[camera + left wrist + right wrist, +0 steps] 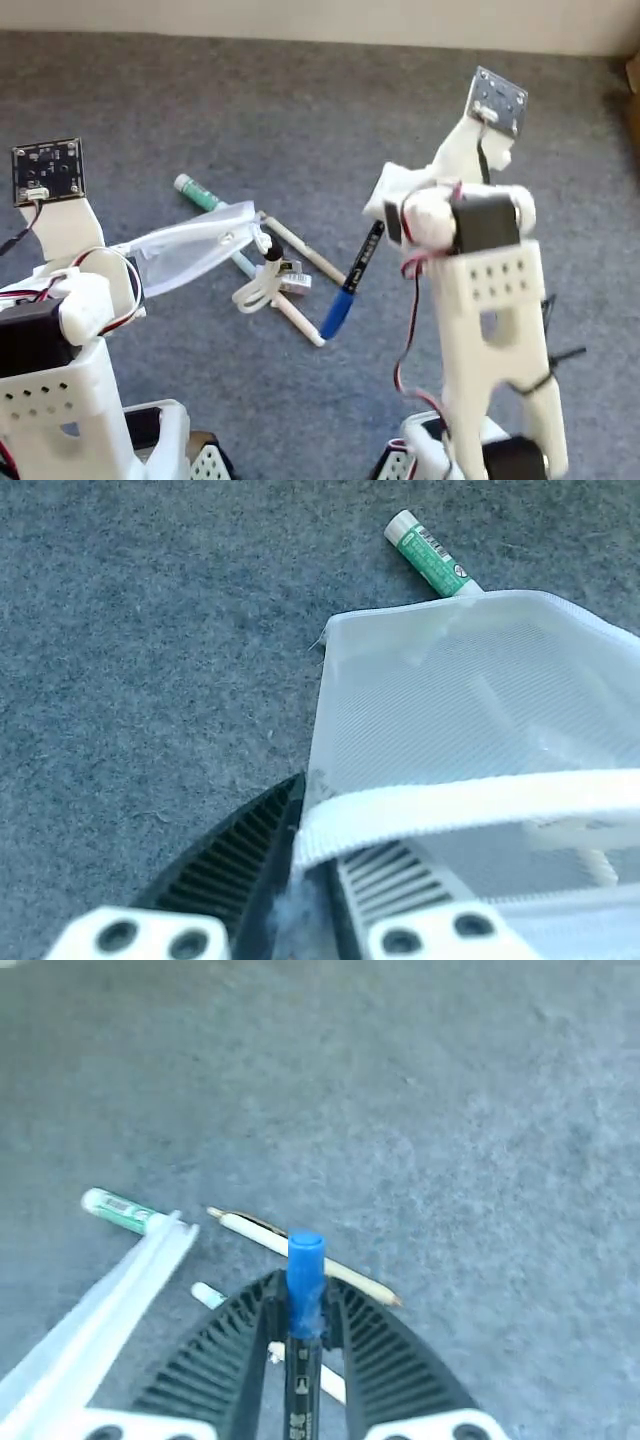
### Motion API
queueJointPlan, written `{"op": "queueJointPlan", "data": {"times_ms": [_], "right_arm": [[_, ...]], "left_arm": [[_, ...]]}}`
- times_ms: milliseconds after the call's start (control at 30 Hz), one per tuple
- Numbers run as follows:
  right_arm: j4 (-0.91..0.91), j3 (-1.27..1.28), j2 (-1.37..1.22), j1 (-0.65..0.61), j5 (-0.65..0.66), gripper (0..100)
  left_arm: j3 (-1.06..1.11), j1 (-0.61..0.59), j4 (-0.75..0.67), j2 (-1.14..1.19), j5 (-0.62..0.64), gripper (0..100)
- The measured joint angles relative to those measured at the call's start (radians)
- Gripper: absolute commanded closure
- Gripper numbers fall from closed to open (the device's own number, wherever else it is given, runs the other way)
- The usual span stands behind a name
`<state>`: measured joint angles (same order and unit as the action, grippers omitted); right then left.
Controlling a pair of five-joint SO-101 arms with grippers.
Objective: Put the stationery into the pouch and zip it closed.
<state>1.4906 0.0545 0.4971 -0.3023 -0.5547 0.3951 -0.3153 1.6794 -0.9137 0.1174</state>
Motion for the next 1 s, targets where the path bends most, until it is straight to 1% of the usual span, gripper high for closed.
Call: {"op": "queueJointPlan", "data": {"times_ms": [400,600,667,800,1000], "right_arm": [[-0.356,0.344,0.479,-0.066,0.000,99.3],[-0.499,0.448,0.646,-0.163,0.005,99.3],[-0.525,0.451,0.669,-0.190,0.041,99.3],[-0.574,0.451,0.701,-0.272,0.158,99.3],[-0.689,0.451,0.758,-0.431,0.313,99.3]], "left_arm": [[0.000,0.000,-0.014,0.011,0.000,99],[0.000,0.000,-0.018,0.015,0.000,99],[0.000,0.000,-0.018,0.015,0.000,99],[0.000,0.000,-0.018,0.015,0.000,99],[0.000,0.000,-0.018,0.015,0.000,99]]}}
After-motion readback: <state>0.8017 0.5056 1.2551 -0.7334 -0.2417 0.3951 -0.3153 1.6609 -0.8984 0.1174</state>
